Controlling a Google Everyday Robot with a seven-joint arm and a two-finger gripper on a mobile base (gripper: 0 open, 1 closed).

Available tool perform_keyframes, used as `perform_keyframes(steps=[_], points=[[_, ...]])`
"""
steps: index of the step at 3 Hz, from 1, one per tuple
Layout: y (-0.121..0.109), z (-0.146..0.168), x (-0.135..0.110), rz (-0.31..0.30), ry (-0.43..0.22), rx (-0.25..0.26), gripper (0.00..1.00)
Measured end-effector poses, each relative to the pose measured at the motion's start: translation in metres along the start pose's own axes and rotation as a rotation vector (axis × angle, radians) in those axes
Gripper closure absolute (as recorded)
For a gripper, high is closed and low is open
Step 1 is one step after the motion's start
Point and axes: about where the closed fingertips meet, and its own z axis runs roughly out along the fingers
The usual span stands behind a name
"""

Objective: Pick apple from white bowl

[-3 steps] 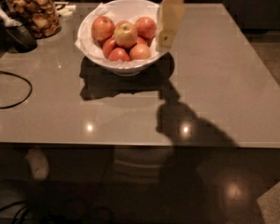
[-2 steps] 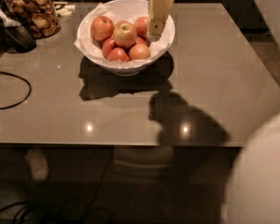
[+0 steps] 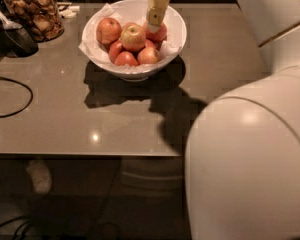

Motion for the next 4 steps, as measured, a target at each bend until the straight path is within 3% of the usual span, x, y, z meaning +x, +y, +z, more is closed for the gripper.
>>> perform_keyframes(steps=[1, 4], points=[[-0.012, 0.017, -0.010, 0.003, -0.019, -0.007, 0.18], [-0.013, 0.059, -0.025, 0.008, -0.032, -0.077, 0.21]])
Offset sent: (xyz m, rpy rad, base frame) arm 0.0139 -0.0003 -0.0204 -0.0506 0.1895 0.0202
